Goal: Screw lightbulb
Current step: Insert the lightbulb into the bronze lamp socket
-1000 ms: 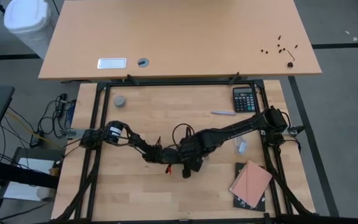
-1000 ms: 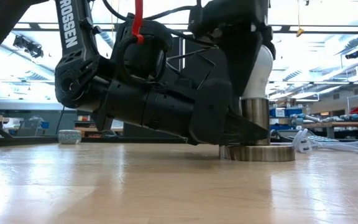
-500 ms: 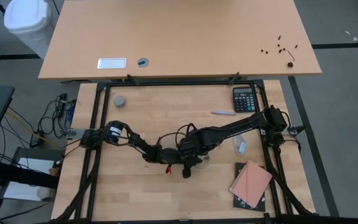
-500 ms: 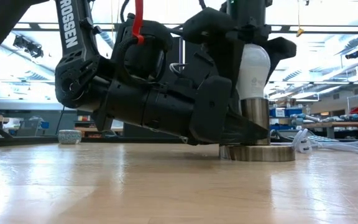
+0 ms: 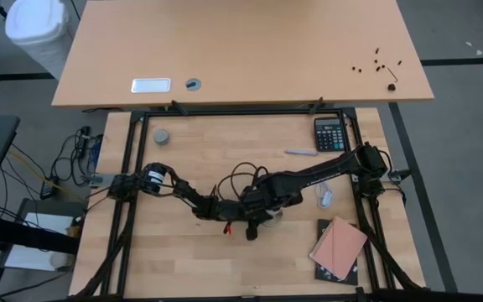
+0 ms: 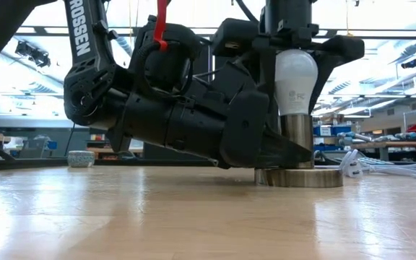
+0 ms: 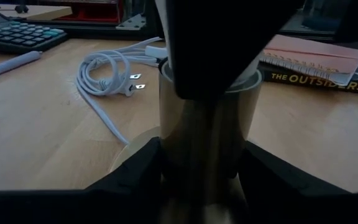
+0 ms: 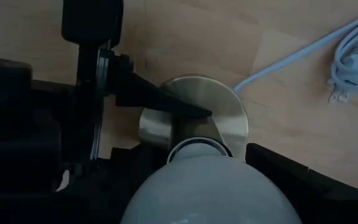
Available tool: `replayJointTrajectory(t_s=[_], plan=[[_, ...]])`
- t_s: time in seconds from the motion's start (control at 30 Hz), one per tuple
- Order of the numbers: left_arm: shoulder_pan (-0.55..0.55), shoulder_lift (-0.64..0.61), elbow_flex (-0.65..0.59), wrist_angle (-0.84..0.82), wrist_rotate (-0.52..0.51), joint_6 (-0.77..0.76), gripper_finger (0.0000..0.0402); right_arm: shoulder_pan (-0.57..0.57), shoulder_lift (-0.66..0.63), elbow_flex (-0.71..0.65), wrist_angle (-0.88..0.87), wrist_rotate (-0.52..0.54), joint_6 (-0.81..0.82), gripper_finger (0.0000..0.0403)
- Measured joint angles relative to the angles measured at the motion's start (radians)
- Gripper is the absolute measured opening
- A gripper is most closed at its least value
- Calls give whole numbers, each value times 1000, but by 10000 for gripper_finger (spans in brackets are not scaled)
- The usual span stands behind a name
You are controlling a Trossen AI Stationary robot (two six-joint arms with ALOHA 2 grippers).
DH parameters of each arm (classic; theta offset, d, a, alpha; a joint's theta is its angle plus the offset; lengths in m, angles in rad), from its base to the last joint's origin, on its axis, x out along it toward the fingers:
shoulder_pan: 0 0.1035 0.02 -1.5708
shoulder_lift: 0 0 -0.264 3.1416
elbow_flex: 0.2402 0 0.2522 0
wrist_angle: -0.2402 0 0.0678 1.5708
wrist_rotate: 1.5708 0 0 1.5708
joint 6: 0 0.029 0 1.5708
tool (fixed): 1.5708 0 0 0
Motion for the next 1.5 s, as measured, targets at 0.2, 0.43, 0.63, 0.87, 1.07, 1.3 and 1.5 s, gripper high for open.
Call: replayJointTrajectory(t_s=[0.2, 0.43, 0.63, 0.87, 1.07, 1.3, 1.5], plan=[[-1, 0, 0, 0, 18, 5, 193, 3, 0, 0, 3, 5, -69, 272], [0, 0, 0, -3, 42, 5, 193, 3, -2, 0, 11, -51, -145, 298], [0, 0, 0, -4, 46, 5, 193, 2, -16, 0, 5, -51, -161, 352], [-1, 0, 0, -4, 45, 5, 193, -13, -17, 0, 1, -83, -207, 391], [-1, 0, 0, -4, 45, 5, 193, -25, -48, 0, -12, -101, -218, 393], [-1, 0, 0, -4, 45, 5, 193, -28, -108, 0, -20, -100, -254, 389], [-1, 0, 0, -5, 45, 5, 193, -28, -133, 0, -22, -99, -309, 389]])
